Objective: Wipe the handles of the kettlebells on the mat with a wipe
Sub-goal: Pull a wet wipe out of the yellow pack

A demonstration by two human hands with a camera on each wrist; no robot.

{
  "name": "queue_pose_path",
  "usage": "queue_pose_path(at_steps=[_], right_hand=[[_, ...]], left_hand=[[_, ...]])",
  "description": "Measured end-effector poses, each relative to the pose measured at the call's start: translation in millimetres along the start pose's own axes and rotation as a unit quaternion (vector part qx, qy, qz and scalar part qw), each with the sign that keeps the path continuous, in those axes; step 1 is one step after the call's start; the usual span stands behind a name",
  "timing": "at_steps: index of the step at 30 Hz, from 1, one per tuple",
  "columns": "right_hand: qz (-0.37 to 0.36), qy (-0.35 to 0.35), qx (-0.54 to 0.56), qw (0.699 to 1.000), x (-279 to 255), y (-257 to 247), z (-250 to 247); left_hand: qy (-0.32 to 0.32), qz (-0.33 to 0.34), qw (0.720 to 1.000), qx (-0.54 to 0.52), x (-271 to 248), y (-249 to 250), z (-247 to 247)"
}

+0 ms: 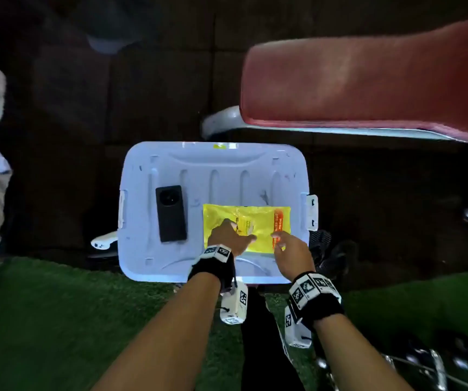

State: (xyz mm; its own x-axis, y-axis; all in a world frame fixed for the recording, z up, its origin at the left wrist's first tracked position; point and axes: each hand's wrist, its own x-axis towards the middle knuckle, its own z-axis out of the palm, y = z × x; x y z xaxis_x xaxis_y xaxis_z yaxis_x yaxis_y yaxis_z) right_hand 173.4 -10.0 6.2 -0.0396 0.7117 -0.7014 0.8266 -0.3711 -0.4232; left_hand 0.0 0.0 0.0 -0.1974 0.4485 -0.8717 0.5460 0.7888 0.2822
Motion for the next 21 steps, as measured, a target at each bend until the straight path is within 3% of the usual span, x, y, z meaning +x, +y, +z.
queue_pose_path(at_steps=[4,9,13,15,21], right_hand=[[0.007,-0.018,0.022,1.000,35.3,8.4,19.4],[0.002,0.008,0.049,0.999,53.2,15.3,49.1],[-0.034,0.039,0.075,0.996,62.3,10.8,66.6],[-0.055,0.063,0.063,0.995,65.4,6.2,76.0],[-0.046,0.138,-0.052,0.988,71.9,-14.1,89.6]], left_hand=[[0.017,-0.028,0.999,0.042,38.5,12.7,16.3],[0.027,0.021,0.994,0.102,59.0,-4.1,16.7],[0.067,0.058,0.996,0.029,59.0,-32.3,2.3],[0.052,0.072,0.996,0.018,58.1,-43.7,-1.3],[0.039,0.077,0.996,-0.032,61.3,-52.1,-7.3]])
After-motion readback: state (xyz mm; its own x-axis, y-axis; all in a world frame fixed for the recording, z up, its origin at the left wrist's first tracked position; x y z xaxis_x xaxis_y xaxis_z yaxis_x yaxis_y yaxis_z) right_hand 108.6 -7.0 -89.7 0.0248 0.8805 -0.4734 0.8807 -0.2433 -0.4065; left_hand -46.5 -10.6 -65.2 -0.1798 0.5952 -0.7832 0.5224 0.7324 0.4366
